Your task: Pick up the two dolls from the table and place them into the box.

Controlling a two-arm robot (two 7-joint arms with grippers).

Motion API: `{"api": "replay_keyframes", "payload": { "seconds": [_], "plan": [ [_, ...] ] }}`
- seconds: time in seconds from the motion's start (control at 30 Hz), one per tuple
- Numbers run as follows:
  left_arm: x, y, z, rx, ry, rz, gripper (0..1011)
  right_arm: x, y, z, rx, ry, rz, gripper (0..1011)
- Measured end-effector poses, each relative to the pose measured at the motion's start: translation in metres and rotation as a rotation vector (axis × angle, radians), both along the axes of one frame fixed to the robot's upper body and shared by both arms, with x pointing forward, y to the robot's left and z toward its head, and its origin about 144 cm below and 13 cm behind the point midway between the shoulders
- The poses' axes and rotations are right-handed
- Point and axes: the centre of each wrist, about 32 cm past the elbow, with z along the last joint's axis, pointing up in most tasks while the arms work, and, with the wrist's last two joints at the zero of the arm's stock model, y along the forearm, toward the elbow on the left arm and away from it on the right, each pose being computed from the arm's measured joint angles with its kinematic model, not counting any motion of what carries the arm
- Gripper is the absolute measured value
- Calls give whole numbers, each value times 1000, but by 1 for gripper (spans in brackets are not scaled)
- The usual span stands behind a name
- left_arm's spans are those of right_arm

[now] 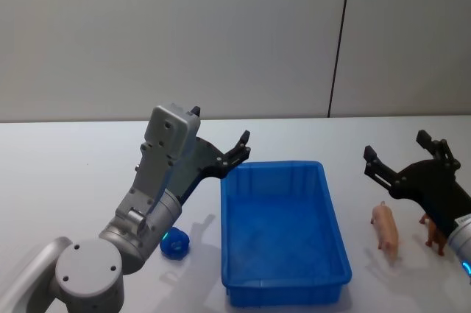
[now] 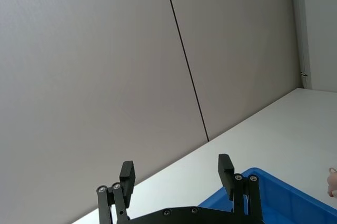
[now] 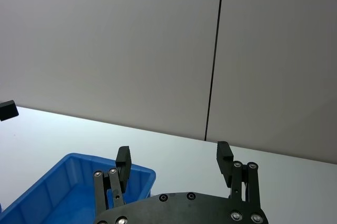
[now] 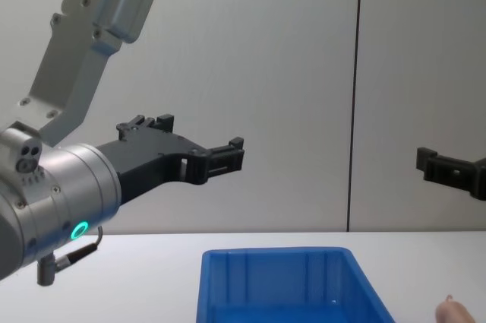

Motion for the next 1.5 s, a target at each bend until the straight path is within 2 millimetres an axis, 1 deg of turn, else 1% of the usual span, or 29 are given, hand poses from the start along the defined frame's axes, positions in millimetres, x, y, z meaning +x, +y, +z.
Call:
{"api": "replay_keyframes", "payload": {
  "seconds": [0.83,1.13,1.5],
  "plan": [
    [0,0,0,0,0,0,1000,1,-1,0,1,0,3,1001],
    [0,0,0,0,0,0,1000,6,-11,-2,-6,25,-2,1001],
    [0,0,0,0,0,0,1000,6,-32,-11,-52,131,-51,1001]
  ]
}}
